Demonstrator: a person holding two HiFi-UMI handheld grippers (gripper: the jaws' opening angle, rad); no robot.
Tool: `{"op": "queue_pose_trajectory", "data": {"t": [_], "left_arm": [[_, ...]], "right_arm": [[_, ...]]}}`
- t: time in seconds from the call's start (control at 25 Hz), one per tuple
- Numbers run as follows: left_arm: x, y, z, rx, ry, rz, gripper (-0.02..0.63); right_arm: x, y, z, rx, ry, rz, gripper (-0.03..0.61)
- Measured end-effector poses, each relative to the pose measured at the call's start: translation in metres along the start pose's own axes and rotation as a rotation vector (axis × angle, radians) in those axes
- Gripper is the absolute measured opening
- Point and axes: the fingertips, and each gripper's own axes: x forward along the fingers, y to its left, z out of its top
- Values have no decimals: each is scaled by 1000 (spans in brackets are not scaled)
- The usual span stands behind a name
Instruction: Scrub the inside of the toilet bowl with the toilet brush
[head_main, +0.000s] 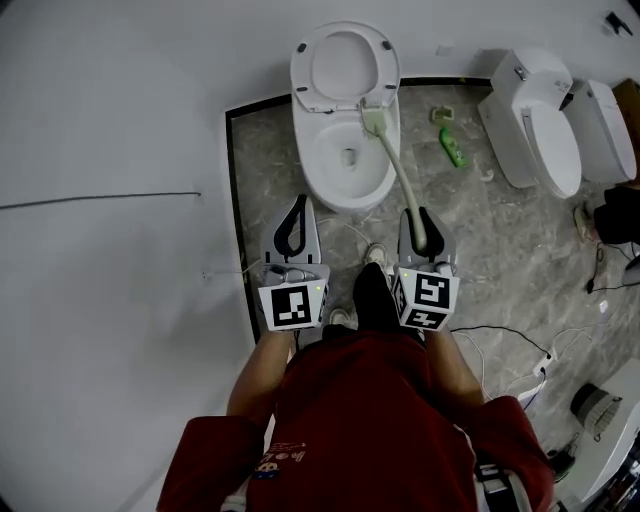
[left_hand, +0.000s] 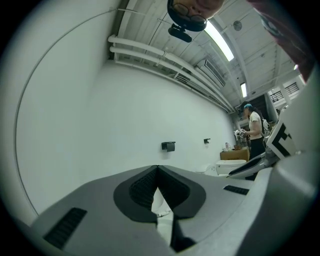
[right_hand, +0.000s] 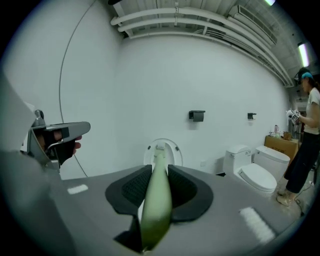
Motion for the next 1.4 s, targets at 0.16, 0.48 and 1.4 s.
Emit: {"op": "queue_pose_trajectory", "data": {"t": [0.16,0.48,1.4], "left_arm": [[56,-3,-20,-3,14,12,6],[125,1,-86,-23,122,50,6],[131,40,-353,-153,350,-13,5]], "right_arm": [[53,-24,-7,-2,30,22,112],[134,-51,-55,-16,172,76,112],[234,-9,-346,-82,582,-40,112]]}}
